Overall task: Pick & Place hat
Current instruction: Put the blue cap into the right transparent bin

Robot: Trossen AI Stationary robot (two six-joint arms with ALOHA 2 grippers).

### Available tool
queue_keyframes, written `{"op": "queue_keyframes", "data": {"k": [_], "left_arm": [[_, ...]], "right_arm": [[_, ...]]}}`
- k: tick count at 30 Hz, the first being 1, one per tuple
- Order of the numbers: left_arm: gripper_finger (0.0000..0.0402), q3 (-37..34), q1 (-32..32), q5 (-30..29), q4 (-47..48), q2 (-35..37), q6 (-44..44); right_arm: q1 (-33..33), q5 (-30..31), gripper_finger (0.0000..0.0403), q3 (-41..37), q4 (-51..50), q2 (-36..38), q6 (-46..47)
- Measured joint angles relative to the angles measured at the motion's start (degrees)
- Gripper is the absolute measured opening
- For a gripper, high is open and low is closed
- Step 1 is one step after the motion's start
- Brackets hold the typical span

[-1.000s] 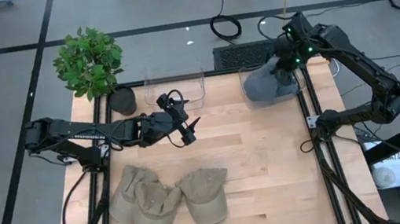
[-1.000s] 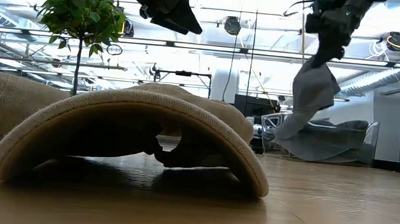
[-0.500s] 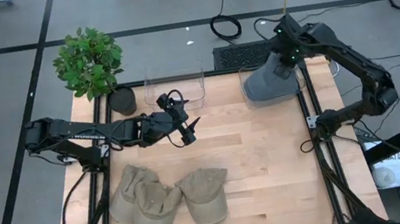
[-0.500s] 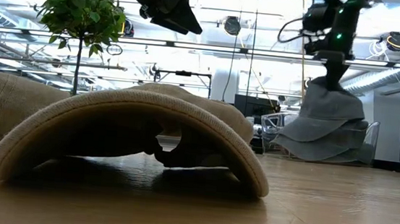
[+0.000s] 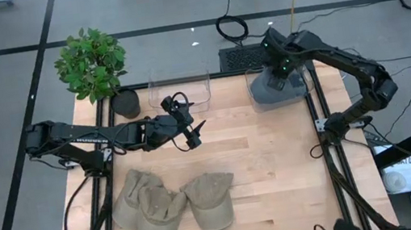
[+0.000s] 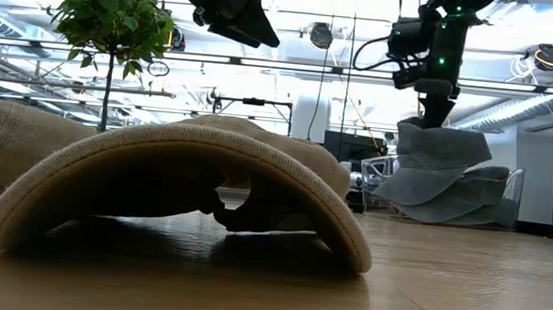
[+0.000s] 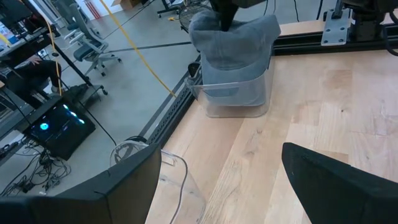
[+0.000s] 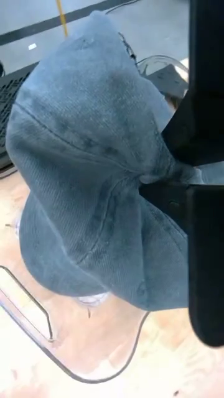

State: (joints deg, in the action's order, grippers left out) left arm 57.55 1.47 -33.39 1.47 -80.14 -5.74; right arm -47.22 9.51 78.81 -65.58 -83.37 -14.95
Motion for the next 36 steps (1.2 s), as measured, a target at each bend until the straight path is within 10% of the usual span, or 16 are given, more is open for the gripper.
{"op": "queue_keyframes", "data": {"k": [8,28,36], "left_arm": [[0.0340,0.0,0.0,0.0,0.0,0.0,0.0],[0.0340,0.0,0.0,0.0,0.0,0.0,0.0],[0.0340,0.0,-0.3,0.0,0.0,0.0,0.0]], "right_arm": [[-1.1,8.8,0.0014,-4.9,0.2,0.1,3.6],[-1.4,19.0,0.0234,-8.2,4.8,8.0,8.7],[3.2,-5.0,0.0204,-8.2,17.3,14.1,10.9]]}}
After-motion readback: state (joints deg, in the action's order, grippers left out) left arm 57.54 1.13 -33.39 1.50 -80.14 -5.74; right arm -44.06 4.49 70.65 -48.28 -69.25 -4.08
